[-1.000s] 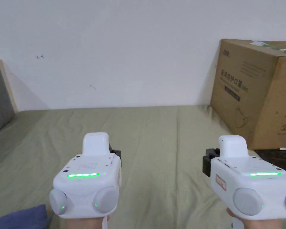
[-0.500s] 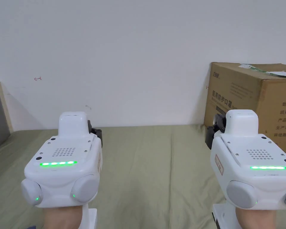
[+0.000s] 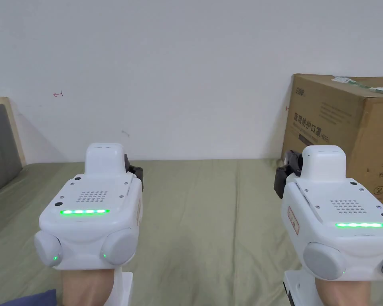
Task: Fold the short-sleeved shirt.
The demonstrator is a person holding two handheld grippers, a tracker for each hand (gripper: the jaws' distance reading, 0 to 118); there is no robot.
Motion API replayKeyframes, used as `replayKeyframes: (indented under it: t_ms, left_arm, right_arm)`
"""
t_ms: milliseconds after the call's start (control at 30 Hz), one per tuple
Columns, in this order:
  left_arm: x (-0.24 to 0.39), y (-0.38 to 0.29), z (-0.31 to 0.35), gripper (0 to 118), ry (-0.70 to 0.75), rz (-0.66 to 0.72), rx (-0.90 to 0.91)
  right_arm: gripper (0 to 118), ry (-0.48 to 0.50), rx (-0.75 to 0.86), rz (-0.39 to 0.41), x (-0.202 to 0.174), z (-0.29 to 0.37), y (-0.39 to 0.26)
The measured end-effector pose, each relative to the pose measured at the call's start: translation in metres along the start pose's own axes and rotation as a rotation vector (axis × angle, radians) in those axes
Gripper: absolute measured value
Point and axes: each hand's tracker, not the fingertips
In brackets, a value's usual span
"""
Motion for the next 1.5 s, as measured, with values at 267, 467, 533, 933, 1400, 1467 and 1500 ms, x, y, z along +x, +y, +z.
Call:
replayKeyframes:
  t_ms: [267,467,533,933,1400,1467,1500]
  left_arm:
    - [-0.003,-0.006,0.002,118,-0.013,0.014,0.031]
    - [-0.001,-0.007,0.007,118,0.003,-0.017,0.064]
    - [-0.002,-0.008,0.008,118,-0.001,-0.010,0.076]
    - [-0.002,-0.008,0.009,118,-0.001,-0.021,0.066]
    - [-0.008,0.000,0.010,118,-0.162,0.053,0.004]
    - [-0.011,0.002,0.013,118,-0.199,0.082,0.002]
    - [-0.011,0.003,0.014,118,-0.200,0.078,0.011]
  right_arm:
    - [118,-0.018,0.039,-0.028,0.003,0.011,-0.029]
    - [118,-0.009,0.034,-0.038,0.003,0.014,-0.030]
    - [118,-0.014,0.035,-0.026,0.003,0.012,-0.015]
    - [118,0.003,0.011,-0.027,0.005,0.005,-0.009]
    - [118,-0.002,0.008,-0.023,0.009,0.007,-0.007]
    - [118,-0.002,0.011,-0.021,0.008,0.007,-0.007]
    - [118,0.001,0.015,-0.020,0.009,0.008,-0.007]
